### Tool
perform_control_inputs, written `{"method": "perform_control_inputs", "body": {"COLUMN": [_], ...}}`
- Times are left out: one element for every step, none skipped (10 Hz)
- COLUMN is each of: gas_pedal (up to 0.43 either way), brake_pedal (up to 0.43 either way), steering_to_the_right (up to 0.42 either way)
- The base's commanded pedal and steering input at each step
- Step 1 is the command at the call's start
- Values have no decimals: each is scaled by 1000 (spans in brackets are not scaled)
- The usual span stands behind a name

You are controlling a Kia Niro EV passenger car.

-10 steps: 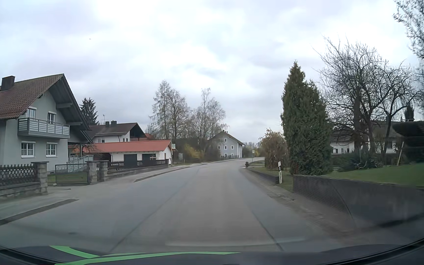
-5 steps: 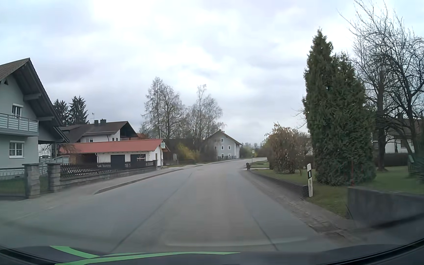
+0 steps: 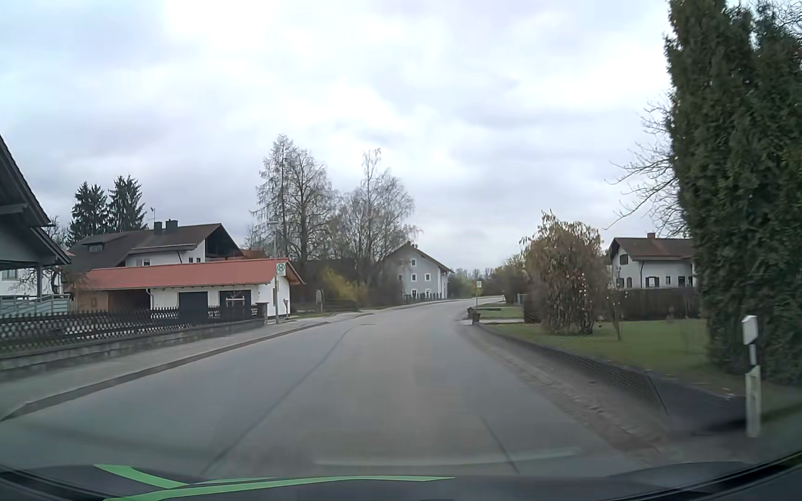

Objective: Follow the waypoints while adhering to traffic rules and regulations

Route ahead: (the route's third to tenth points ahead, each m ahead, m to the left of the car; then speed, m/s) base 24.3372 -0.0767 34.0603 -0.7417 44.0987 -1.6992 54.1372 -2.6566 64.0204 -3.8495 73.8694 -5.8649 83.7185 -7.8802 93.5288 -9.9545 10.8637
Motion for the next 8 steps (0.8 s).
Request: {"method": "perform_control_inputs", "body": {"gas_pedal": [138, 130, 118, 118, 110, 98, 87, 87], "brake_pedal": [0, 0, 0, 0, 0, 0, 0, 0], "steering_to_the_right": [11, 11, 9, 6, 6, 6, 6, 6]}}
